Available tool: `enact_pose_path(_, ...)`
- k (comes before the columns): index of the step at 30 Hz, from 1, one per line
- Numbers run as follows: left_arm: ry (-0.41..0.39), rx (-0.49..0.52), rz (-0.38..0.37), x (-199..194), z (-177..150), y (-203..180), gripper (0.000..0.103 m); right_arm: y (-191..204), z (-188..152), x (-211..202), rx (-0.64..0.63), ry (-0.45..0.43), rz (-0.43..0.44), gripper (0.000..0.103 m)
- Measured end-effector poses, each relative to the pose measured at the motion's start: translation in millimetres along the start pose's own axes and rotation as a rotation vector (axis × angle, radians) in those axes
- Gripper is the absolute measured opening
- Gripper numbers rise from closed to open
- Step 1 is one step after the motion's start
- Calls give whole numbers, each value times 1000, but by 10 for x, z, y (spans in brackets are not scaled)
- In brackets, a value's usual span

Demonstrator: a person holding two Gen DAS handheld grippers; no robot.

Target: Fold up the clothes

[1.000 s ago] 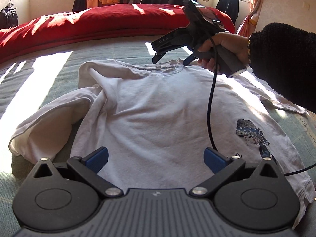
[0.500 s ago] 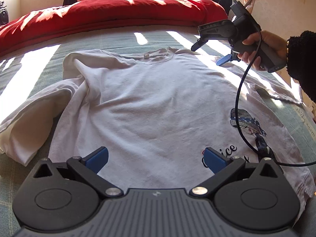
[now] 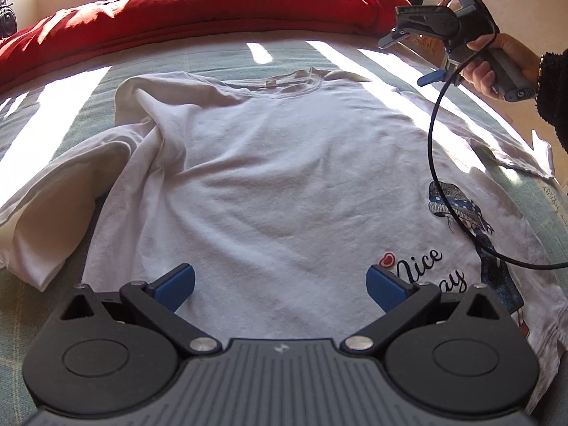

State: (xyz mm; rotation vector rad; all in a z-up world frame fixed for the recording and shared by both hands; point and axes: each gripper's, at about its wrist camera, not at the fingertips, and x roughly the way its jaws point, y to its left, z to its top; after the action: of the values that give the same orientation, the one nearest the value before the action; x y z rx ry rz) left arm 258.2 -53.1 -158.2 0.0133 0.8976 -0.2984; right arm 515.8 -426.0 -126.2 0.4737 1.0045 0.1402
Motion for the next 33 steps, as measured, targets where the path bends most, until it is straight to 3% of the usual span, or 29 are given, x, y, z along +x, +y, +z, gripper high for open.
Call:
enact_pose_path(5,3,7,-5,-7,-3,-47,102,-201,-342,-346,50,68,64,103)
enact_pose_path(8,12,20,-2,-17,-10,-98,102,-398,-649,-327,91,122,25,103)
enact_pose_path(14,24,45,-1,-72,-30,-175,102,-705,-1062,-619,148,80,15,103)
enact_pose_path(16,24,49,1,-85,-28,-198,102,-717,-1065,-725,148,58,-13,103)
enact_pose_path(19,19,61,5,-110,-10,-249,102,-633,-974,-791,98,-1,13,103)
enact_pose_path(23,19,72,10,-126,9,-297,102,-605,-791,-622,49,-78,-76,103)
enact_pose_path(26,34,82,14,-94,4,-317,102,-819,-610,-422,116,-92,-120,103)
enact_pose_path(28,46,89,21,-62,-3,-329,102,-1014,-523,-350,173,-116,-100,103)
enact_pose_path(33,62,99,28,-2,-1,-369,102,-1269,-209,-284,183,-175,-135,103)
